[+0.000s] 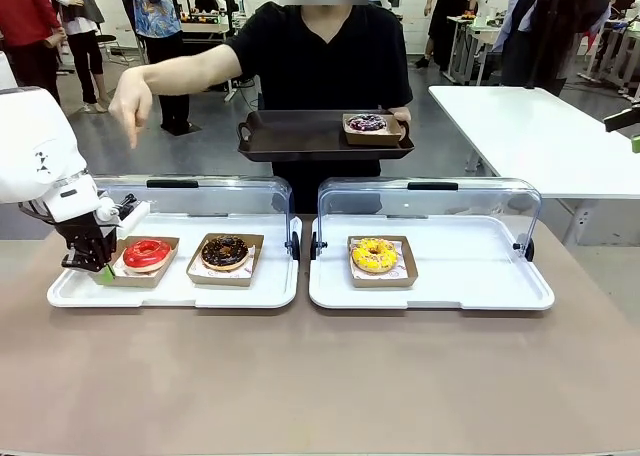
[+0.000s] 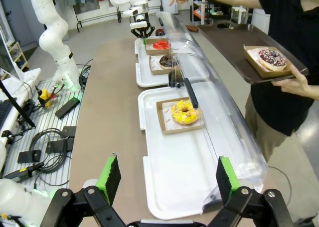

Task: Provide the desired donut to the person.
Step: Pick up and lift the Paper togo box containing the Donut pointed at by the person.

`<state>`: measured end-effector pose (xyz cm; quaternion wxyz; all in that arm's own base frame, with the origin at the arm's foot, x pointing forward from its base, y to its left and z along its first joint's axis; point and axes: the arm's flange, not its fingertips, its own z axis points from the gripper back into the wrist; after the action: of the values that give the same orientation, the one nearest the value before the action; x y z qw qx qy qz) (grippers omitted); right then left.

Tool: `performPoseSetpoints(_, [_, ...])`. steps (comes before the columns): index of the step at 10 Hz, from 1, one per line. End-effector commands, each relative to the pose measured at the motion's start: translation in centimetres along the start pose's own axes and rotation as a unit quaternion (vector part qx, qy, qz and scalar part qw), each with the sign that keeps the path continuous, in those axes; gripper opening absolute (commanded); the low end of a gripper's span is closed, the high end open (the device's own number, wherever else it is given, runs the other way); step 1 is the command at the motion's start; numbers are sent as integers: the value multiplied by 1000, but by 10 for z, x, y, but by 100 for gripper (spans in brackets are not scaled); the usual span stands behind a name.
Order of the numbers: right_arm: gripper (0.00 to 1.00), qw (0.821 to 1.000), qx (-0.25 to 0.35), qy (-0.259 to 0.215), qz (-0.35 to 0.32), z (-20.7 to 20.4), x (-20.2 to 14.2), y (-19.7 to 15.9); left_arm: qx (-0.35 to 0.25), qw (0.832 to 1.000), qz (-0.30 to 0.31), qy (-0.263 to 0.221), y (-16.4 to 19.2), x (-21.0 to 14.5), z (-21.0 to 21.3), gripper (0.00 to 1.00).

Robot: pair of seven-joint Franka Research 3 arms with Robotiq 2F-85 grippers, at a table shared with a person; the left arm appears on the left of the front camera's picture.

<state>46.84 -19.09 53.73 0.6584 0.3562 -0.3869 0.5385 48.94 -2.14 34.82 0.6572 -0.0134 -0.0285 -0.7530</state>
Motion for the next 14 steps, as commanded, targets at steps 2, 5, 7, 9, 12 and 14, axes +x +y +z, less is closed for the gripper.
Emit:
performPoseSetpoints(2, [100, 1000, 4, -3, 2, 0, -1, 0, -35, 998, -26, 47, -44, 22, 63, 0])
performPoseSetpoints(5, [100, 1000, 4, -3, 2, 0, -1, 0, -7, 999, -24, 43, -98, 49, 147, 0])
performPoseSetpoints(7, [100, 1000, 4, -3, 2, 0, -1, 0, 22, 998, -23, 52, -123, 70, 197, 0])
performPoseSetpoints(9, [100, 1000, 4, -3, 2, 0, -1, 0, 50, 997, -20, 63, -134, 89, 240, 0])
performPoseSetpoints(12, [100, 1000, 4, -3, 2, 0, -1, 0, 86, 995, 6, 55, -128, 104, 283, 0])
performPoseSetpoints(14, [100, 1000, 4, -3, 2, 0, -1, 0, 76, 996, 18, 40, -107, 108, 287, 0])
